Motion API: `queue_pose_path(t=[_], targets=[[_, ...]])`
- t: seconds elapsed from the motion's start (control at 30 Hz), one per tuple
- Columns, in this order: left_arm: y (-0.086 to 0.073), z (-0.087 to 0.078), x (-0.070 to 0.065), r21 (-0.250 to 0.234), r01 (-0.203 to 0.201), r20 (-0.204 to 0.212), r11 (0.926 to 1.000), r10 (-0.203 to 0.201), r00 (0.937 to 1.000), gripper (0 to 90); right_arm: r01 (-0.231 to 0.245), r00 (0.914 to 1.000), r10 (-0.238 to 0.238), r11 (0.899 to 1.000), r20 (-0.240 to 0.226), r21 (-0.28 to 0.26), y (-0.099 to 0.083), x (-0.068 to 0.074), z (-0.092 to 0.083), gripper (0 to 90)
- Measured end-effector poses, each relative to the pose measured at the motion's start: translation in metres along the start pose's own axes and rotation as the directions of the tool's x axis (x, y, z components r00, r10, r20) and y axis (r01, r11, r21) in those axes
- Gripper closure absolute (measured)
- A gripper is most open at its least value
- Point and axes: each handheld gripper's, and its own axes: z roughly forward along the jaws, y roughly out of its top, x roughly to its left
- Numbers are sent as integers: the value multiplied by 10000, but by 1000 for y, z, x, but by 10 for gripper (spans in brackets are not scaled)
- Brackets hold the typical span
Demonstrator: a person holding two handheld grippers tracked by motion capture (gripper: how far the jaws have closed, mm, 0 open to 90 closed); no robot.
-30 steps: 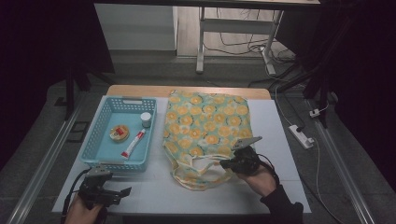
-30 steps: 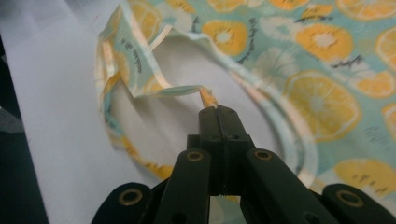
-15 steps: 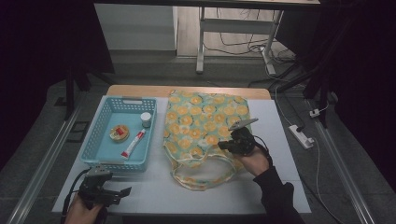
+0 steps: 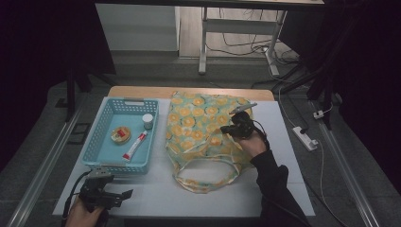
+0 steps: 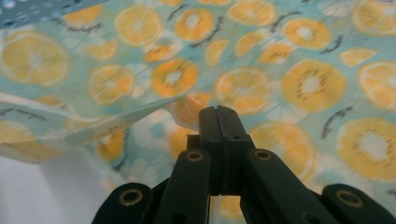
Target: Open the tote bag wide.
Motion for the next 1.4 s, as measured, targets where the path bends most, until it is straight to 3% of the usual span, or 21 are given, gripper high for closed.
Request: queue_pose_path(t=[0.67, 0.73, 1.0, 1.2, 1.27, 1.33, 1.4], targets=[[0, 0, 1, 30, 25, 55, 10000, -26, 10000, 23, -66, 9970, 93, 9993, 767, -359, 41, -37, 18, 900], [0, 0, 1, 35, 21, 53, 10000, -21, 10000, 23, -72, 9959, 66, 10000, 900, 62, 37, -42, 31, 900], [0, 1, 1, 52, 23, 50, 10000, -23, 10000, 24, -156, 9939, 77, 9973, 1101, 713, 19, -49, 59, 897], [0, 1, 0, 72, -21, 43, 10000, 20, 10000, 24, -312, 9939, 192, 9934, 1085, 1101, 9, -51, 68, 837], [0, 1, 0, 66, -28, 49, 10000, 28, 10000, 25, -410, 9939, 304, 9942, 1059, 992, 8, -52, 66, 776], [0, 1, 0, 90, -30, 56, 10000, 29, 10000, 25, -1021, 9916, 978, 9936, 852, 476, 7, -56, 57, 681], [0, 1, 0, 94, -34, 56, 9999, 34, 10000, 25, -1069, 9909, 1035, 9936, 855, 359, 7, -56, 54, 652]])
